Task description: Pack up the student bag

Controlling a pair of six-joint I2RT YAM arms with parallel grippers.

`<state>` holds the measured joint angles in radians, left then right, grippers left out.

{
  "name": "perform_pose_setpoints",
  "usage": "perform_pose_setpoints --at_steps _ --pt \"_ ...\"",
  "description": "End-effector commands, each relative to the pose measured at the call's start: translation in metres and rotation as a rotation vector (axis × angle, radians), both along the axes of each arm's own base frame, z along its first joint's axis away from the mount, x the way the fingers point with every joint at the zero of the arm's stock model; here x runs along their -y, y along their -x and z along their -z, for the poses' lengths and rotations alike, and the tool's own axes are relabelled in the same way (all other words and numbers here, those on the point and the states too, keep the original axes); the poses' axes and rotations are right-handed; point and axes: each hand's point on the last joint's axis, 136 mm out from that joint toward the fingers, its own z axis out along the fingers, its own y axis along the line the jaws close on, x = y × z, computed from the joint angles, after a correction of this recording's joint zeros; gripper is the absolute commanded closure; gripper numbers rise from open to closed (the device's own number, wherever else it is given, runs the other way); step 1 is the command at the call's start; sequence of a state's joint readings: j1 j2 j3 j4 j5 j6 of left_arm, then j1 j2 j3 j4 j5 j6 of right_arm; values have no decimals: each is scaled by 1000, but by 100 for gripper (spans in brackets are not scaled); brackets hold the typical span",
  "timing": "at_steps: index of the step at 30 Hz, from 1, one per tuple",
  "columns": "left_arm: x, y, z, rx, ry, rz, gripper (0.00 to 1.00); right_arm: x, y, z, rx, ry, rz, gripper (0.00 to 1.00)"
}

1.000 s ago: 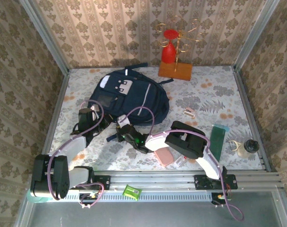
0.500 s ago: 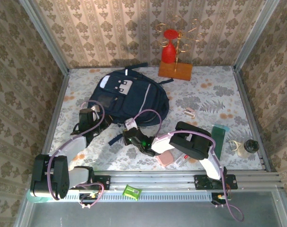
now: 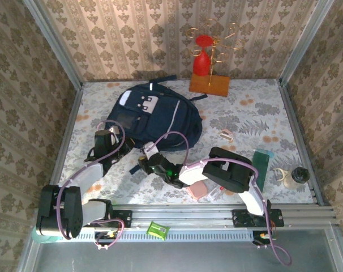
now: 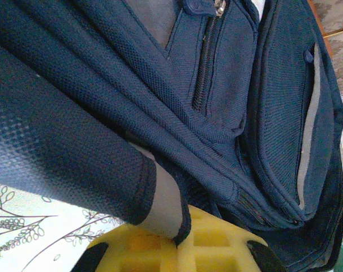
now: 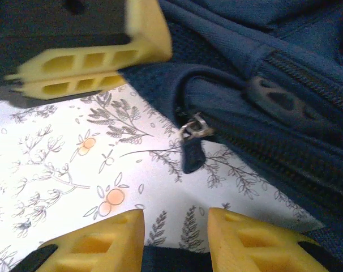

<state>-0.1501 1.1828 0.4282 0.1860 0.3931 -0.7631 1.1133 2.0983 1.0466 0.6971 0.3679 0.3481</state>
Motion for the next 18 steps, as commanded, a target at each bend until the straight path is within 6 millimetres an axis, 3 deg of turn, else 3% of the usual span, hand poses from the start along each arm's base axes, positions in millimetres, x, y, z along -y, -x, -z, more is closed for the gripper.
perform_pose_setpoints --at_steps 1,10,18 --pt "7 -11 -23 81 3 38 100 3 1 -21 69 32 43 64" --pt "8 -11 -24 85 9 39 100 -7 -18 -10 78 93 97 57" --pt "7 -11 -27 94 10 33 100 -2 -33 0 50 93 155 57"
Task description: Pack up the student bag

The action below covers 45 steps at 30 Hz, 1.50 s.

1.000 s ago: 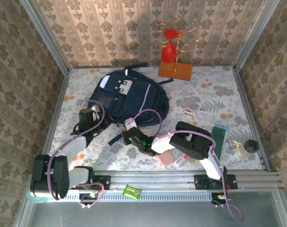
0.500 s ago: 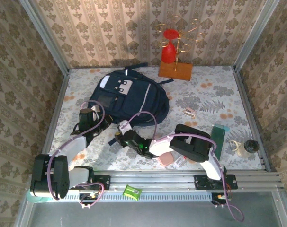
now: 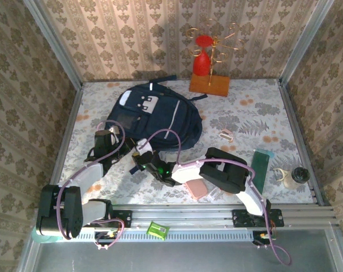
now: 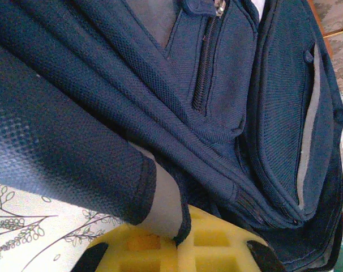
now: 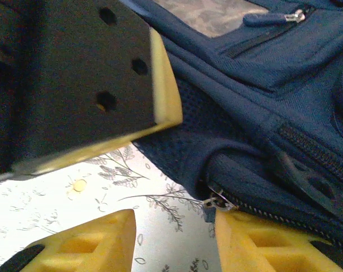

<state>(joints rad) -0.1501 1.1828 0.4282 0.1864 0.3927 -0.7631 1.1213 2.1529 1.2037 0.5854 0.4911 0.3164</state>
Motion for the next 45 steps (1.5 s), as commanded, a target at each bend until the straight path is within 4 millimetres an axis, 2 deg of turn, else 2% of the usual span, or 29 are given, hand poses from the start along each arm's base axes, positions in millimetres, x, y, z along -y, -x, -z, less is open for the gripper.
perform_pose_setpoints --at_steps 1,9,19,22,27,32,45 --pt "7 -10 -26 92 9 33 100 11 -10 16 -18 35 69 58" --pt "7 -11 -26 91 10 33 100 12 -14 25 -39 10 97 63" --pt "7 -11 -23 87 10 33 100 9 -30 12 -13 -30 87 66" --pt "7 -11 -23 85 12 31 100 5 -30 9 -17 -46 69 70" --pt "7 -11 -22 84 11 32 100 6 -30 12 -34 -56 64 86" --pt "6 -11 -22 84 6 30 100 17 -26 17 -68 -65 87 100" --pt "1 -11 -18 82 -31 23 100 64 -13 27 -218 -157 213 100"
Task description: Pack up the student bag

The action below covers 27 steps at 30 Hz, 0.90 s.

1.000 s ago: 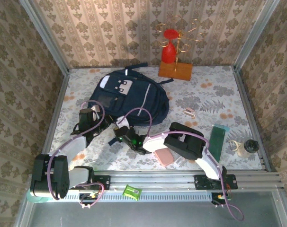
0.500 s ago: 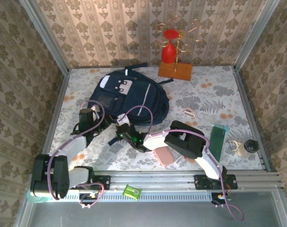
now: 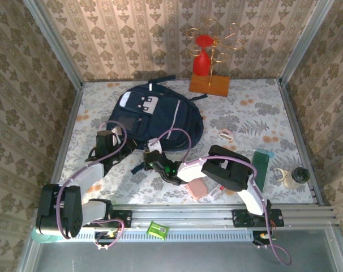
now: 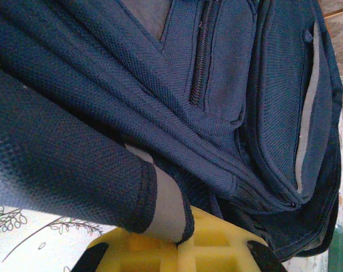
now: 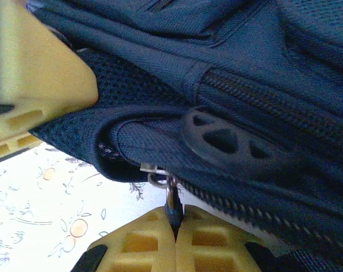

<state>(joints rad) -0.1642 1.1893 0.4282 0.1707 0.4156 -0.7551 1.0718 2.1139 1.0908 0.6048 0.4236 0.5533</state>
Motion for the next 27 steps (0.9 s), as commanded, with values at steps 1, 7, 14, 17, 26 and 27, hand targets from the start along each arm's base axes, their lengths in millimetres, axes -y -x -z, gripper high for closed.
perform_pose_setpoints --at_steps 1,7,14,17,26,27 --pt "-7 -17 -22 106 -40 -14 100 36 -10 6 -63 -8 130 100" --pt "-14 -16 -16 98 -78 -29 100 58 -4 10 -128 -8 172 100" --pt "-15 -17 -16 99 -80 -29 100 64 2 11 -127 23 121 100" --pt "-14 -17 -15 96 -76 -27 100 51 7 9 -110 3 32 100" --pt "-12 -17 -17 101 -62 -18 100 15 9 9 -129 -42 -179 100" --pt "-11 -17 -17 101 -60 -16 100 13 5 8 -123 -41 -179 99"
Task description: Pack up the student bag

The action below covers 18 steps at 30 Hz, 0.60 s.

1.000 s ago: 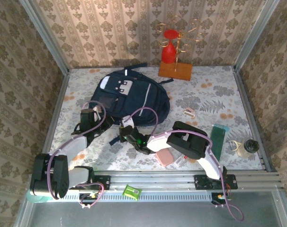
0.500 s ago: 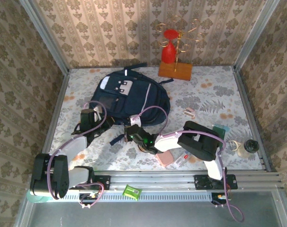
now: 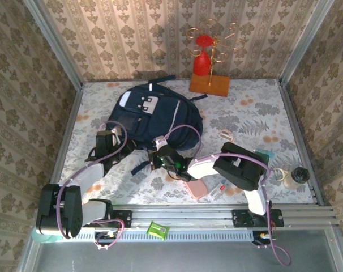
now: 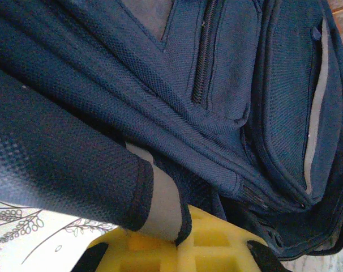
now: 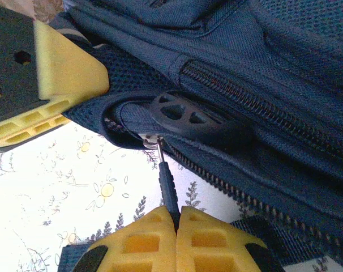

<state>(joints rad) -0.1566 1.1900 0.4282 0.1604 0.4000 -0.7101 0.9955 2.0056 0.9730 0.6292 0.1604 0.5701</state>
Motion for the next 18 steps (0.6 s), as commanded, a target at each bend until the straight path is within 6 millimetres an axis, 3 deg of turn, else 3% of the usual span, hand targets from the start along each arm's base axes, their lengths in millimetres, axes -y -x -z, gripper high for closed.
perform_pose_setpoints --at_steps 1,7,18 --pt "-6 -16 -20 90 -18 -20 100 -2 -10 17 -4 45 -34 97" --pt "-5 -16 -22 93 -8 -16 100 -20 -22 16 24 43 -57 87" --pt "-4 -16 -23 95 -1 -17 100 -22 -31 7 136 77 12 75"
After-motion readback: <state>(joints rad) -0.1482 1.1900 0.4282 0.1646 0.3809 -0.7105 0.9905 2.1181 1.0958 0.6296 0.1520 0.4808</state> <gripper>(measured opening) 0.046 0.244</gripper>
